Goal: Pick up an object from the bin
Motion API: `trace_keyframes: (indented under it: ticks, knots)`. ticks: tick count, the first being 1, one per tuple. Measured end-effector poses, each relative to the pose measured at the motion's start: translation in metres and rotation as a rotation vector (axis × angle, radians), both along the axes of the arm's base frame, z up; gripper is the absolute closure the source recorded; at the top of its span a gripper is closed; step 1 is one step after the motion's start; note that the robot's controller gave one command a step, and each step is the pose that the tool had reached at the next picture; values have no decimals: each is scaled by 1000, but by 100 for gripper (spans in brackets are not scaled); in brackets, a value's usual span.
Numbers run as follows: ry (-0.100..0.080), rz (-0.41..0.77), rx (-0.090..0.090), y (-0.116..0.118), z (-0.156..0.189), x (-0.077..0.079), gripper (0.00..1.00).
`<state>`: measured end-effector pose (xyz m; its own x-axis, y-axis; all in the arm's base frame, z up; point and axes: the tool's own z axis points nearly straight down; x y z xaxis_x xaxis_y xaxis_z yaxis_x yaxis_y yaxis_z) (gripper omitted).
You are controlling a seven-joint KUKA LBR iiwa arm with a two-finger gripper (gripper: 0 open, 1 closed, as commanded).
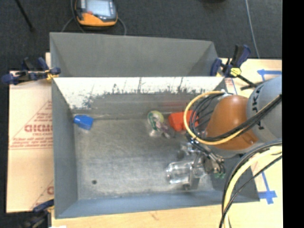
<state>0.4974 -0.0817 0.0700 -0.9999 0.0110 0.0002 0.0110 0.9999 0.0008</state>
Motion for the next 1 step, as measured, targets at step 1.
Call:
trace_keyframes:
  ticks: [1]
  knots:
    - [-3, 6, -2, -1, 1, 1, 0]
